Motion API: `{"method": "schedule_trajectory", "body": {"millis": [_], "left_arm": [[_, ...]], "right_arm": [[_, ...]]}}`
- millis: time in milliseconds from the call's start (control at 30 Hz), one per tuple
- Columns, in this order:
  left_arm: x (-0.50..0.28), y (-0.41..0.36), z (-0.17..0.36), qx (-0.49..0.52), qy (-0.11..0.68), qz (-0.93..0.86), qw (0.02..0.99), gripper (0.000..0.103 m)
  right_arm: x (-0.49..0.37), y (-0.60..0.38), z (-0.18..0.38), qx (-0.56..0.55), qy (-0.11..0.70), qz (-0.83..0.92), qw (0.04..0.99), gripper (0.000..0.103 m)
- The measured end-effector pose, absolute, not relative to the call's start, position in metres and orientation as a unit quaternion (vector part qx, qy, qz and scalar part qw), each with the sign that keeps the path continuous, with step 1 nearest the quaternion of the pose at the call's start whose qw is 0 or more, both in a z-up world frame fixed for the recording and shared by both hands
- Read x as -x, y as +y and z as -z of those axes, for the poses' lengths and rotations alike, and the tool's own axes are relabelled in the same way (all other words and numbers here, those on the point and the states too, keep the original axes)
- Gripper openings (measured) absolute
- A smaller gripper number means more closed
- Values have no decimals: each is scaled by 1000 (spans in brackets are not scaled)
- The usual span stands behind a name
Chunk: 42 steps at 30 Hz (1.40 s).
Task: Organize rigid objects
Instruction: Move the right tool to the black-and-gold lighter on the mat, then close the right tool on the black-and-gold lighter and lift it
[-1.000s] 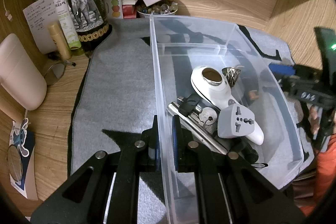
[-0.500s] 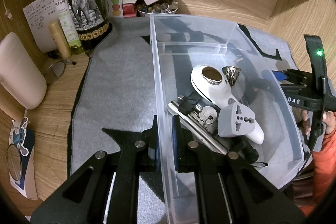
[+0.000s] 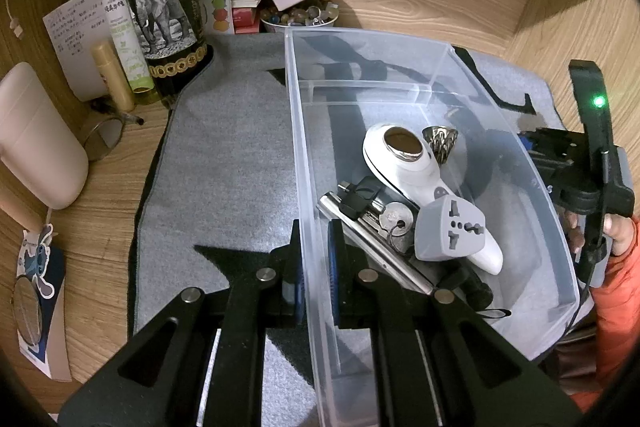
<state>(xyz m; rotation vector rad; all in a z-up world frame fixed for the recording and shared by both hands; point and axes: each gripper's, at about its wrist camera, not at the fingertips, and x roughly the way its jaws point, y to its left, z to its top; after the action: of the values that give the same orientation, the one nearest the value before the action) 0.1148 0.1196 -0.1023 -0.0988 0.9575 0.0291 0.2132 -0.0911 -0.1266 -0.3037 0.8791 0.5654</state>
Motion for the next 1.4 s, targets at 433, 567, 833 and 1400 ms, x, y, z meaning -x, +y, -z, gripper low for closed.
{"method": "schedule_trajectory", "body": {"millis": [433,567,833,1400], "left_arm": [[-115,119,102,46,460,-15,886,8],[-115,119,102,46,460,-15,886,8],[-115,119,102,47,460,-15,886,8],[-116,119,102,47,460,-12,886,8]], "right_arm": [[-192,-100,63,116,336,-277,893,21],[-177,-97,41,112,307,-292,899,21],[-149,-73,19,125,269,-335,894,18],[-159,-97,78,138,377,-315,860,24]]}}
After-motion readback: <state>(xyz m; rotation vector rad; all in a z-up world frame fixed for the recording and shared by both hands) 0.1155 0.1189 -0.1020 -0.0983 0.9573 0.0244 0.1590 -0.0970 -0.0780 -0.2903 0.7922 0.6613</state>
